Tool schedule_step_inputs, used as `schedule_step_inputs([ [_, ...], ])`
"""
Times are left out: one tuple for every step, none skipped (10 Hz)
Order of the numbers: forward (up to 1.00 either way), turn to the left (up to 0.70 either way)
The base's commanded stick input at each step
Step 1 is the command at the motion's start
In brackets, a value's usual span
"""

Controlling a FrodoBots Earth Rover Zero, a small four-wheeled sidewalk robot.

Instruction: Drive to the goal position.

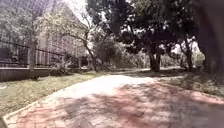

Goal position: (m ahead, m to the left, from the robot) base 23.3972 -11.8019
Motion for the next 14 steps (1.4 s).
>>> schedule_step_inputs([
  [0.7, 0.0],
  [0.7, 0.0],
  [0.7, 0.0],
  [0.7, 0.0],
  [0.7, 0.0],
  [0.7, 0.0],
  [0.7, 0.0],
  [0.7, 0.0],
  [0.7, 0.0],
  [0.7, 0.0],
  [0.7, 0.0],
  [0.7, 0.0],
  [0.7, 0.0],
  [0.7, 0.0],
])
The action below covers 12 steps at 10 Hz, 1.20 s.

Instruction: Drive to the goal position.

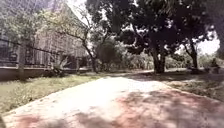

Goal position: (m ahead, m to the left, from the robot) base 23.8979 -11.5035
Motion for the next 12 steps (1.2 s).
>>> schedule_step_inputs([
  [0.7, 0.0],
  [0.7, 0.0],
  [0.7, 0.0],
  [0.7, 0.0],
  [0.7, 0.0],
  [0.7, 0.0],
  [0.7, 0.0],
  [0.7, -0.24],
  [0.7, -0.35],
  [0.7, -0.35],
  [0.7, -0.35],
  [0.7, -0.32],
])
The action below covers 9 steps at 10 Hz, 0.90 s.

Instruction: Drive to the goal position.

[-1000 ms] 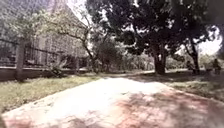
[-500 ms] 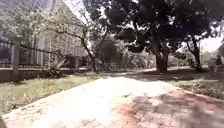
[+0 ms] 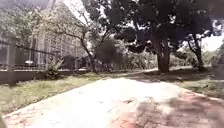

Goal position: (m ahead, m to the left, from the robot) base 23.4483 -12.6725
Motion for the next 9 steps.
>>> schedule_step_inputs([
  [0.7, -0.1],
  [0.7, 0.0],
  [0.7, 0.0],
  [0.7, 0.0],
  [0.7, 0.0],
  [0.7, 0.0],
  [0.7, 0.0],
  [0.7, 0.0],
  [0.7, 0.0],
])
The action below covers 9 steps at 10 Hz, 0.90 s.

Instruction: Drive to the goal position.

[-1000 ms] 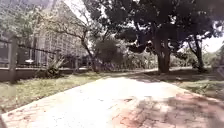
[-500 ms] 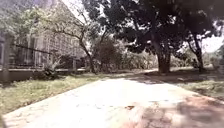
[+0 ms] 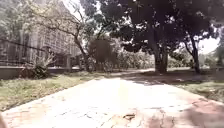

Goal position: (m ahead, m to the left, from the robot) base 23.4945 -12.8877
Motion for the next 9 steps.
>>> schedule_step_inputs([
  [0.7, 0.0],
  [0.7, 0.0],
  [0.7, 0.0],
  [0.7, 0.0],
  [0.7, 0.0],
  [0.7, 0.0],
  [0.7, -0.02],
  [0.7, -0.08],
  [0.7, -0.15],
])
